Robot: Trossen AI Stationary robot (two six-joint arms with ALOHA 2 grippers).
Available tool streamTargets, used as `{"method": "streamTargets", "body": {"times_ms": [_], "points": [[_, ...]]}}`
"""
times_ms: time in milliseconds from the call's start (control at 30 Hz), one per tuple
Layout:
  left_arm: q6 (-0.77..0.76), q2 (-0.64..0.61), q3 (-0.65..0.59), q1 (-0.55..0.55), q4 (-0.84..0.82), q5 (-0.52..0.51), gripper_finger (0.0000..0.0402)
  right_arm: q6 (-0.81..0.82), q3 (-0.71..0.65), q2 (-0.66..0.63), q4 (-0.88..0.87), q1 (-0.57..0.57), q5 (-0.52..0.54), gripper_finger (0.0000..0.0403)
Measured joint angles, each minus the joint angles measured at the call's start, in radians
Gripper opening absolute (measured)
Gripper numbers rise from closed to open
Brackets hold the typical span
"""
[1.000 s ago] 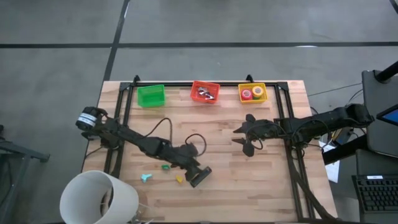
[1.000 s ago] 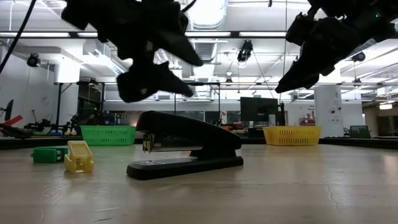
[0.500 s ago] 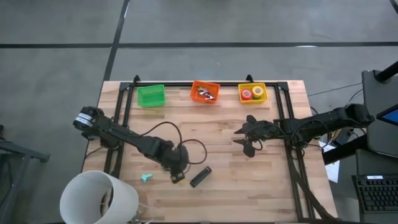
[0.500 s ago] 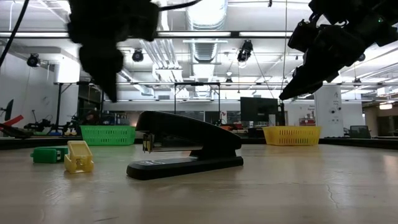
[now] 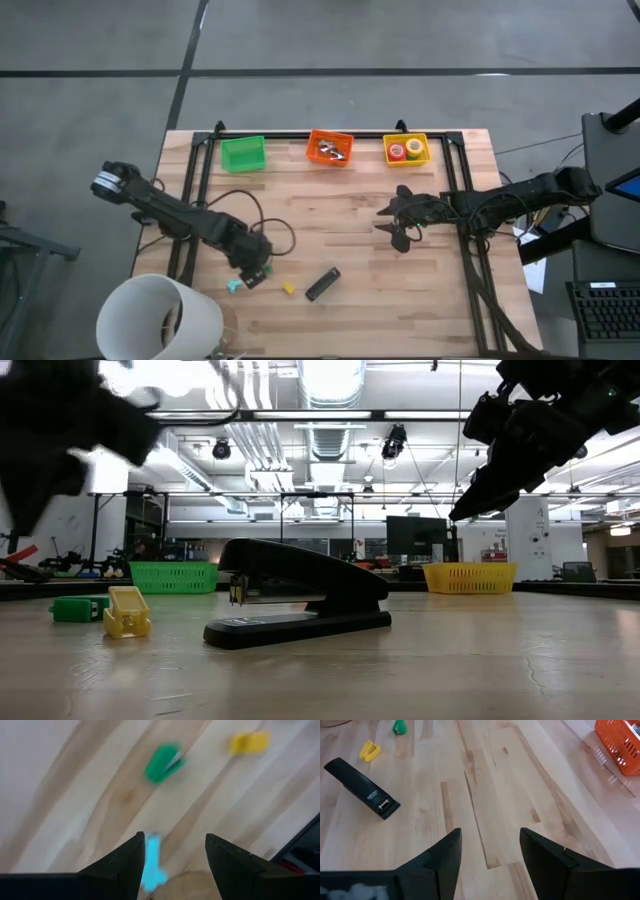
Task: Pick and place Stapler, Stapler remover, tape
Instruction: Put the blue staple remover into the orange bin
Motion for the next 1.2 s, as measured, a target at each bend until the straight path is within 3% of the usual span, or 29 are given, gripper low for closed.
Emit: {"method": "streamTargets", "body": {"times_ms": [367, 600, 967, 1200], "points": [[-0.303, -0.229, -0.26, -0.006, 0.035, 0.159, 0.0209, 0.0, -0.005, 0.0, -0.002, 0.0, 0.0, 0.0196], [-0.409, -0.265, -0.353, -0.02, 0.233, 0.205, 0.0209, 0.0, -0.005, 0.0, -0.002, 0.0, 0.0, 0.0196], [-0.447, -0.26, -0.383, -0.031, 0.287, 0.238, 0.0205, 0.0, -0.008, 0.0, -0.001, 0.0, 0.0, 0.0194], [-0.446, -0.26, -0.383, -0.038, 0.301, 0.193, 0.0163, 0.0, -0.008, 0.0, -0.001, 0.0, 0.0, 0.0191]]}}
